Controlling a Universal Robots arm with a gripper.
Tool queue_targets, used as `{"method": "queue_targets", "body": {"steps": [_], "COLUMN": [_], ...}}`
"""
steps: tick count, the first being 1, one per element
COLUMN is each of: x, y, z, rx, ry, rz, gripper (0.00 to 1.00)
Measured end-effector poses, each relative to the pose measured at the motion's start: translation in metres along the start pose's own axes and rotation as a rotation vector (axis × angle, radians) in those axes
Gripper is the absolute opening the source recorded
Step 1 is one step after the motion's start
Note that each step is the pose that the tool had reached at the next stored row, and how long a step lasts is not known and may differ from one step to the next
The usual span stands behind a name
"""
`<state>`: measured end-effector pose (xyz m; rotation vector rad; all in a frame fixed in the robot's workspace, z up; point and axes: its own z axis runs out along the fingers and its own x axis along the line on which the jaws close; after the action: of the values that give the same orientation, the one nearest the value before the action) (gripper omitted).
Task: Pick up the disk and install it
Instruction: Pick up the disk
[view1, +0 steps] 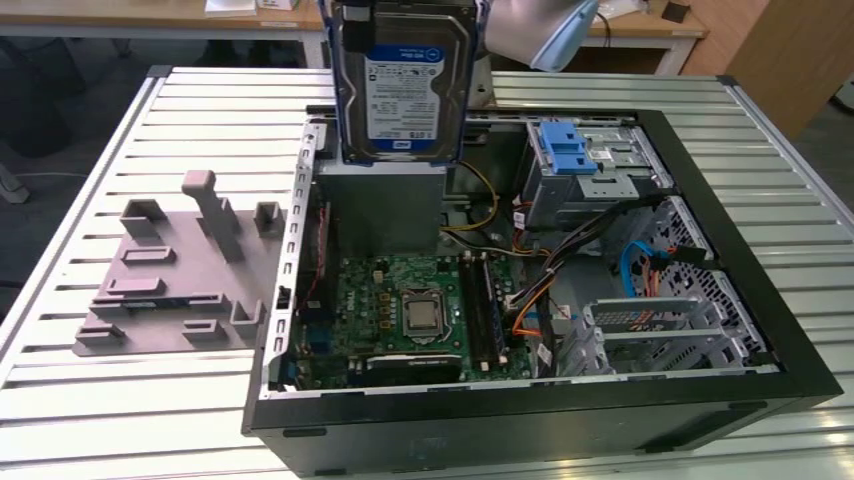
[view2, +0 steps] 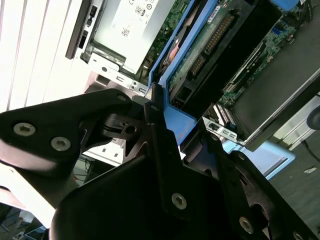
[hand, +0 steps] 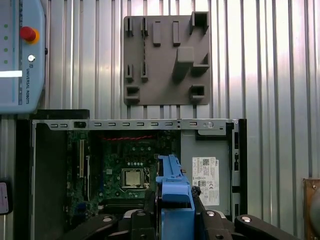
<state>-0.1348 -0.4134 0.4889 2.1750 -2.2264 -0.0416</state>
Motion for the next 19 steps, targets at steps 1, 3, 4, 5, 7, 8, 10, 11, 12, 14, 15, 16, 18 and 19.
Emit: {"method": "queue_targets", "body": {"steps": [1, 3, 4, 5, 7, 8, 10, 11, 12, 14, 15, 16, 18, 19], "x": [0.0, -0.0001, -0.0001, -0.0001, -0.0002, -0.0002, -0.0003, -0.0003, -0.0004, -0.0004, -0.0005, -0.0005, -0.0006, -0.0007], "y": [-0.0013, -0.0039, -0.0053, -0.0066, -0.0091, -0.0105, -0.0132, -0.0146, -0.0159, -0.0192, -0.0211, -0.0229, -0.0267, -0.0284], "z": [0.0, -0.0001, -0.0002, -0.0002, -0.0003, -0.0004, -0.0005, -0.0006, -0.0006, -0.0007, -0.0008, -0.0009, -0.001, -0.0011], "rx": [0.0, 0.0, 0.0, 0.0, 0.0, 0.0, 0.0001, 0.0, 0.0, 0.0, -0.0001, -0.0001, -0.0002, -0.0003], "ry": [0.0, -0.0001, -0.0001, -0.0001, -0.0001, 0.0, -0.0001, 0.0, 0.0, -0.0001, 0.0, -0.0001, -0.0001, 0.0], "rz": [0.0, 0.0, 0.0, 0.0, 0.0, 0.0, 0.0, 0.0, 0.0, 0.0, 0.0, 0.0, 0.0, 0.0], "gripper": [0.36, 0.36, 0.36, 0.36, 0.36, 0.36, 0.36, 0.36, 0.36, 0.36, 0.36, 0.36, 0.36, 0.36]}}
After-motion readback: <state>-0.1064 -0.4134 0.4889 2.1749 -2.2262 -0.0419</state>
